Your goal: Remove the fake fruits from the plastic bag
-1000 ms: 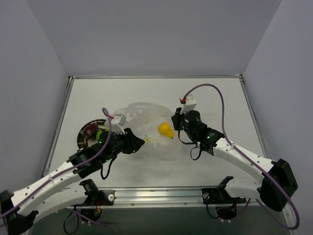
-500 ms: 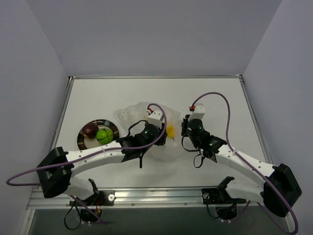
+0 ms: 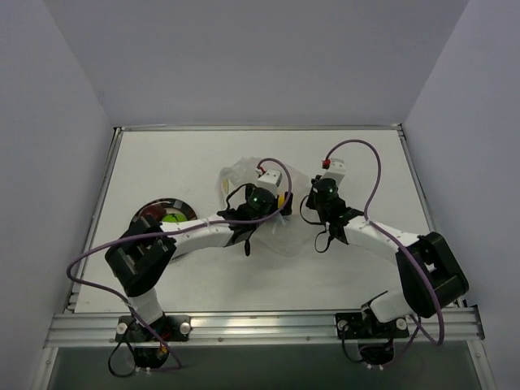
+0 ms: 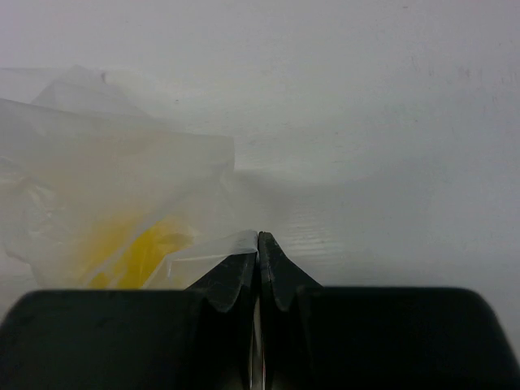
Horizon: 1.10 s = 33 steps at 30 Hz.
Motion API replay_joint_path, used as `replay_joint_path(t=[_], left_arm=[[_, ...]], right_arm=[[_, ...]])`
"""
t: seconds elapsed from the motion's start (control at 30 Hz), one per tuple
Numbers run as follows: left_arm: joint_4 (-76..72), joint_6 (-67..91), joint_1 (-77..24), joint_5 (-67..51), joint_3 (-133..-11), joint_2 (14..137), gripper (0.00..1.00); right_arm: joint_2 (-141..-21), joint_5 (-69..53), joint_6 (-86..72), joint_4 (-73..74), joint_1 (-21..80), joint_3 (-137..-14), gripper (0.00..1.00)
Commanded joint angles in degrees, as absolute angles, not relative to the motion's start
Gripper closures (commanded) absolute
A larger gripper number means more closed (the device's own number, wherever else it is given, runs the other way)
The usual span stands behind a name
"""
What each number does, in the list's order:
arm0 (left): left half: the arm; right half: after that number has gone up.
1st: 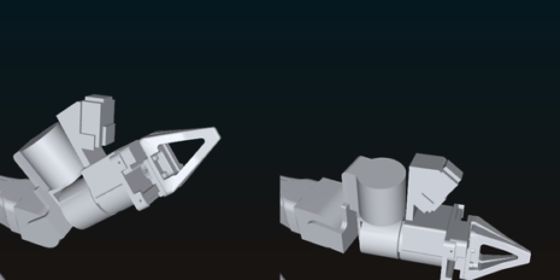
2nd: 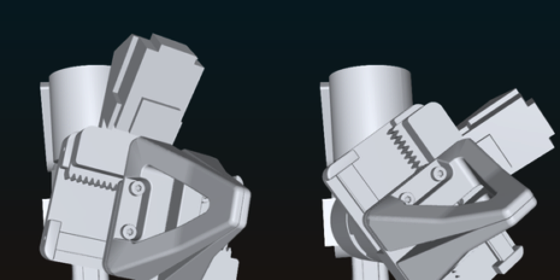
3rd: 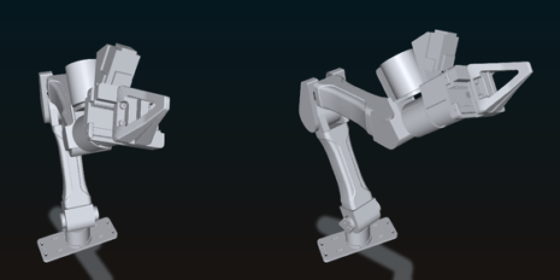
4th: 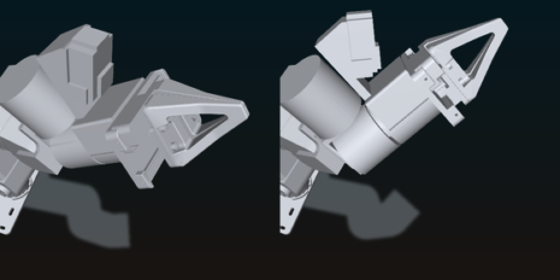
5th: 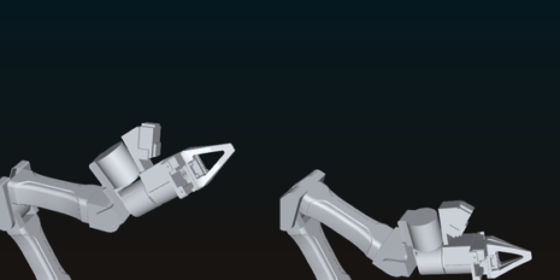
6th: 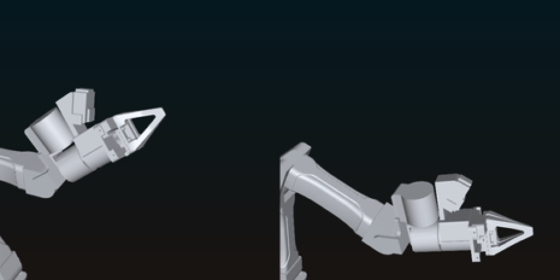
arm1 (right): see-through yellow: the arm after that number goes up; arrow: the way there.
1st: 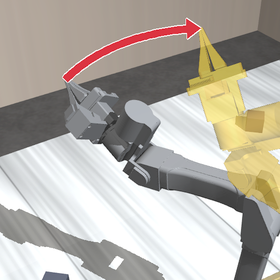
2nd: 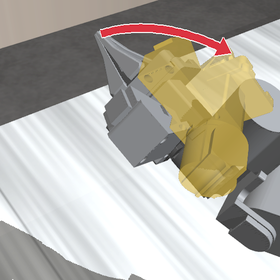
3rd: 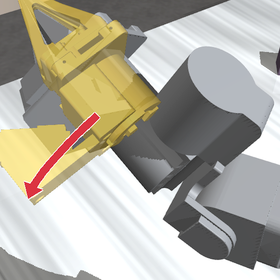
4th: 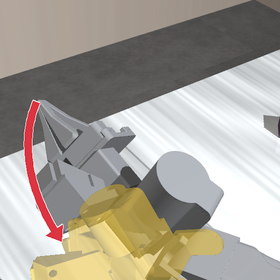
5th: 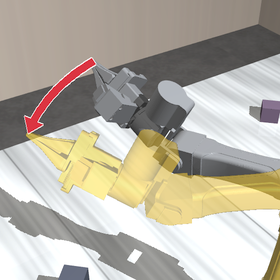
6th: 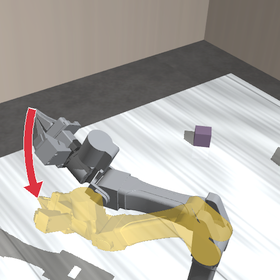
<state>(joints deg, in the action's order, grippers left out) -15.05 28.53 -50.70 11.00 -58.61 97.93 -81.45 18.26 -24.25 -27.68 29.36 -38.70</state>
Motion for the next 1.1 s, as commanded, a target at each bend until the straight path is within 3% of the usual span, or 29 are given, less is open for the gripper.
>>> replay_joint_path(t=[0.0,0.03,0.33,0.67,0.7,0.83,0.93,1.07], left_arm=[[-19.51,27.69,-47.73,3.7,-62.75,100.09,0.07],[-19.6,27.51,-47.55,3.0,-63.8,100.72,0.03],[-16.97,26.11,-44.65,-1.76,-71.45,109.68,0.06],[-15.2,22.15,-44.12,6.58,-75.67,114.16,0.05],[-15.29,21.71,-44.12,7.11,-75.93,114.52,0.0],[-17.74,22.15,-44.12,8.35,-74.11,114.09,0.28],[-19.59,22.94,-44.47,8.17,-71.12,110.93,0.4],[-19.43,22.67,-45.61,7.83,-68.57,104.61,0.47]], right_arm=[[-83.49,13.28,-25.05,-33.3,27.42,-38.85,1.0],[-84.8,12.84,-25.05,-34.01,27.07,-38.76,1.0],[-96.14,4.94,-26.54,-37.26,21.62,-42.71,1.0],[-92.29,0.89,-27.68,-39.02,21.8,-39.64,1.0],[-91.85,0.7,-27.77,-38.94,21.88,-39.46,1.0],[-88.87,1.49,-27.51,-37.62,21.8,-38.24,1.0],[-87.63,2.11,-27.07,-36.48,21.71,-37.97,1.0],[-87.1,1.76,-27.6,-36.04,21.8,-37.97,1.0]])
